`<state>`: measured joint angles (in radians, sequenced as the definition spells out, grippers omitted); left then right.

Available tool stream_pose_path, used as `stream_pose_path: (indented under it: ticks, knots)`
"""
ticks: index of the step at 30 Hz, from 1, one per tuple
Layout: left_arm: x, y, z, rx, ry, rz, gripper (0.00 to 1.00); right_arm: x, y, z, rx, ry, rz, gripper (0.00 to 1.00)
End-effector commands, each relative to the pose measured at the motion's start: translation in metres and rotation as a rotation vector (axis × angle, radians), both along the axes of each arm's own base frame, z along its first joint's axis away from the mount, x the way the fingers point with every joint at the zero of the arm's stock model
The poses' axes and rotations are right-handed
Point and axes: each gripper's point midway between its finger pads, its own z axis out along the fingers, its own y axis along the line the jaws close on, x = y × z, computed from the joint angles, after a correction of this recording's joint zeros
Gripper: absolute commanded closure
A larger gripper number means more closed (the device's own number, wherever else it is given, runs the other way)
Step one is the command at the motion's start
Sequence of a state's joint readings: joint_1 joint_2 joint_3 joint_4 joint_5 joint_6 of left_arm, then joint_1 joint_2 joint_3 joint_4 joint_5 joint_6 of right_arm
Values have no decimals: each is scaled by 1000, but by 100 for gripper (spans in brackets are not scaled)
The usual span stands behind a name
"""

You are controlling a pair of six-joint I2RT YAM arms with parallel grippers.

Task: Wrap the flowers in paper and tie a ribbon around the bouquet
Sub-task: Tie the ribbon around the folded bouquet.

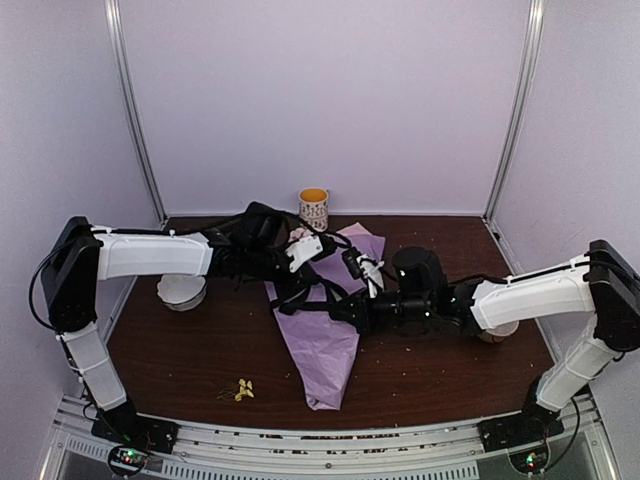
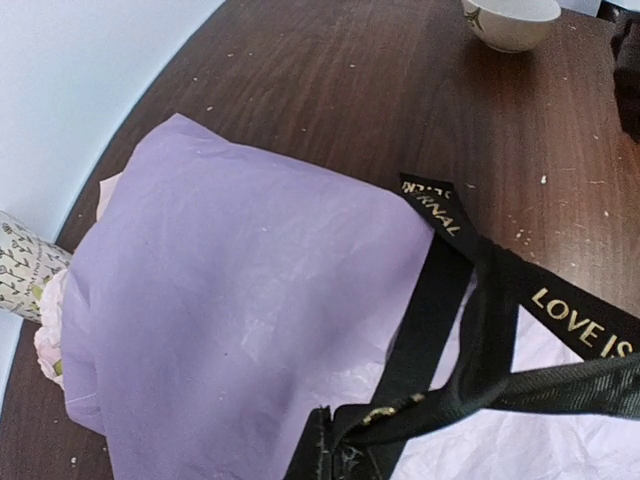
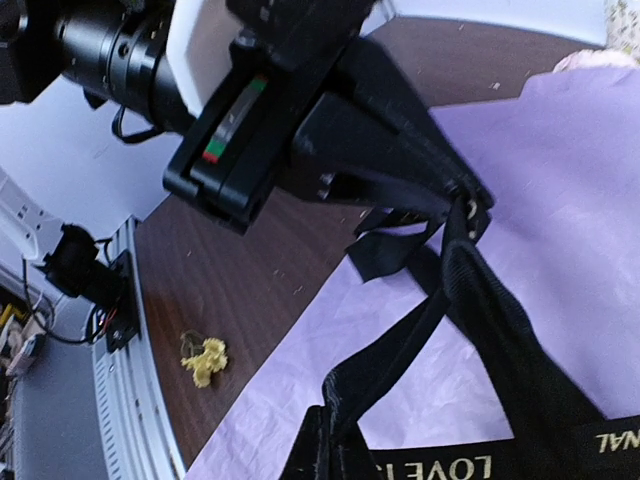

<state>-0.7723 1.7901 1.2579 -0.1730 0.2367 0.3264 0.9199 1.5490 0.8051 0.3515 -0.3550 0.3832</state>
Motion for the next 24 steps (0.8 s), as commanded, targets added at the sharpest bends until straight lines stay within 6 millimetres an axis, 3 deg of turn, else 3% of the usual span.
stream_pose_path:
  ticks: [1, 4, 6, 10, 14, 17, 19, 21, 24]
  knots:
    - [7, 10, 9, -32, -16, 59, 100, -65, 10, -20, -4, 214, 264, 100]
    - [-2, 11, 7, -36, 14, 44, 100, -86, 10, -23, -34, 248, 363, 100]
    - [-17, 10, 6, -34, 46, -2, 98, -84, 4, -33, -93, 255, 350, 100]
    - [-59, 11, 0, 12, 150, -102, 75, -84, -3, -51, -159, 289, 341, 100]
    - [-106, 16, -13, 36, 338, -202, 60, -88, -6, -56, -165, 313, 344, 100]
    - [-131, 23, -14, 34, 426, -264, 49, -91, -12, -62, -181, 321, 337, 100]
    - [-129, 23, -6, 21, 393, -263, 49, -92, -14, -66, -186, 330, 337, 100]
    - [-112, 19, 10, -23, 329, -215, 53, -95, -14, -68, -188, 340, 346, 100]
    - [-51, 19, 31, -107, 260, -34, 60, -99, -14, -71, -193, 348, 359, 100]
